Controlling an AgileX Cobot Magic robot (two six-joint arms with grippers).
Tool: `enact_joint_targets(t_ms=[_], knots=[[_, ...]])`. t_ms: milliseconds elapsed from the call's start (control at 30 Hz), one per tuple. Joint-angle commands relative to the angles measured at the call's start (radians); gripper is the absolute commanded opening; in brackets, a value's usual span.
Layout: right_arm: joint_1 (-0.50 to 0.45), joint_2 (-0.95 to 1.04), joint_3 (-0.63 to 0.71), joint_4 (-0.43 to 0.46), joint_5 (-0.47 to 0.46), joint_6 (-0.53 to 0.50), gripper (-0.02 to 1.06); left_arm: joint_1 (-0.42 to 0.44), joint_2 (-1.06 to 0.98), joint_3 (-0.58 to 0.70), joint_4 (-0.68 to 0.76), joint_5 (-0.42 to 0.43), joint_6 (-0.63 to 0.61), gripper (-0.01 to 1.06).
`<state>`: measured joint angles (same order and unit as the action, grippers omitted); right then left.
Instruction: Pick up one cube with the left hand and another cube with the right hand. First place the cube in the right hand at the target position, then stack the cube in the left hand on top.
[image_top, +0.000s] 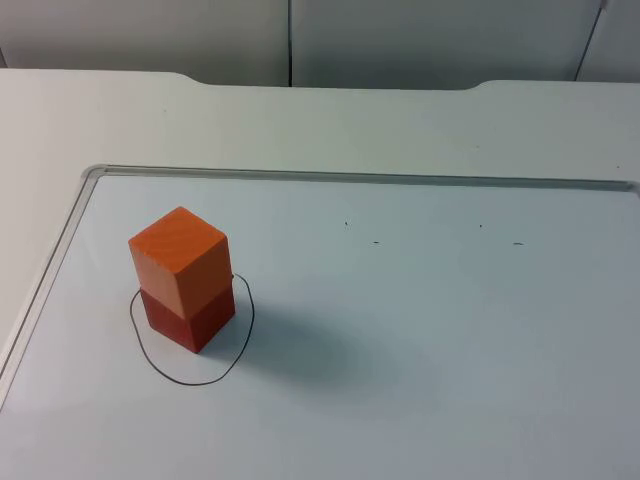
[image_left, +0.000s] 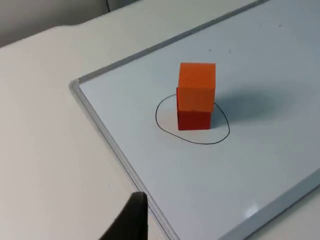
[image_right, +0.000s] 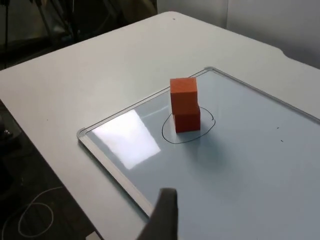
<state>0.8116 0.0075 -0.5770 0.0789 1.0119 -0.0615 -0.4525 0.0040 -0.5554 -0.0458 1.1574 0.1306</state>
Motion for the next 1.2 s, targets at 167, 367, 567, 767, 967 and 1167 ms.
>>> enact_joint_targets(t_ms=[167, 367, 567, 767, 967, 1167], knots=[[-0.001, -0.007, 0.004, -0.003, 0.011, 0.015, 0.79, 0.003, -0.004, 0.032, 0.036, -0.063, -0.029, 1.05], [-0.001, -0.007, 0.004, -0.004, 0.062, 0.034, 0.79, 0.003, -0.004, 0.044, 0.071, -0.079, -0.081, 1.05], [-0.001, -0.007, 0.004, -0.029, 0.115, 0.036, 0.79, 0.003, -0.004, 0.044, 0.071, -0.079, -0.081, 1.05], [-0.001, -0.007, 0.004, -0.029, 0.126, 0.036, 0.79, 0.003, -0.004, 0.044, 0.093, -0.079, -0.113, 1.05], [-0.001, -0.007, 0.066, -0.018, 0.069, 0.037, 0.79, 0.003, -0.004, 0.044, 0.113, -0.079, -0.142, 1.05], [-0.001, -0.007, 0.068, -0.018, 0.068, 0.029, 0.79, 0.003, -0.004, 0.044, 0.113, -0.079, -0.142, 1.05]])
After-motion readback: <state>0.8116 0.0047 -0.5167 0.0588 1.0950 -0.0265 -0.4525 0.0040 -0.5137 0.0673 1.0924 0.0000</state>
